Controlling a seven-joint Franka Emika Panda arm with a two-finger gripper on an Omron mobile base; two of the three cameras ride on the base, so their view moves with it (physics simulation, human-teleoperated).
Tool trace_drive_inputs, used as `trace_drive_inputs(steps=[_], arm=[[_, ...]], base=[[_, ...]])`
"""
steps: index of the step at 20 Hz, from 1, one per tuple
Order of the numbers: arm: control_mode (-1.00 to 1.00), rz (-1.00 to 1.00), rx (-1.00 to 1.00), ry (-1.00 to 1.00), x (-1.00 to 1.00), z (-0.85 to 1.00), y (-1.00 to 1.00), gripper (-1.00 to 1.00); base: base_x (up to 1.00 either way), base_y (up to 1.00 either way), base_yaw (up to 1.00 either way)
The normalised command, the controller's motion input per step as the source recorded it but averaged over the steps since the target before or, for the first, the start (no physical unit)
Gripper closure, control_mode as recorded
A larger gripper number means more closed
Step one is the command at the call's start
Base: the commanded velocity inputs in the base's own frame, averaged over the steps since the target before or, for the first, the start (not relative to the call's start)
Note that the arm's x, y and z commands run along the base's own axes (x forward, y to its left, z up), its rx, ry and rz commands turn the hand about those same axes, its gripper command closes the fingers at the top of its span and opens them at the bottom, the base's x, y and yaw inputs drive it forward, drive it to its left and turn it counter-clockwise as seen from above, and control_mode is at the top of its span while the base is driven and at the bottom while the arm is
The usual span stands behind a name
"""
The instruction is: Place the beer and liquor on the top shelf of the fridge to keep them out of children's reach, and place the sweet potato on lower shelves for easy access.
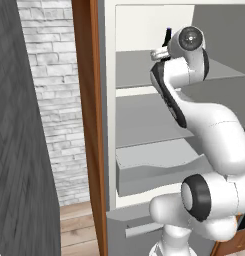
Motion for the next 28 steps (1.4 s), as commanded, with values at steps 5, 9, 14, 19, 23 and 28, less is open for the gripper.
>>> trace_drive_inputs(steps=[5,9,14,19,23,28], arm=[[-1.00,-0.09,0.22,-0.10,-1.00,-0.51,0.02,-1.00],[-1.00,0.00,0.33,0.00,-1.00,-0.28,0.02,-1.00],[-1.00,0.01,0.32,0.08,-1.00,-0.13,0.00,-1.00],[-1.00,0.10,0.29,0.17,-1.00,-0.06,0.14,-1.00],[-1.00,0.17,0.32,0.18,-0.76,0.00,0.32,-1.00],[-1.00,0.13,0.06,0.10,-0.45,-0.01,0.08,-1.00]], base=[[0.00,0.00,0.00],[0.00,0.00,0.00],[0.00,0.00,0.00],[0.00,0.00,0.00],[0.00,0.00,0.00],[0.00,0.00,0.00]])
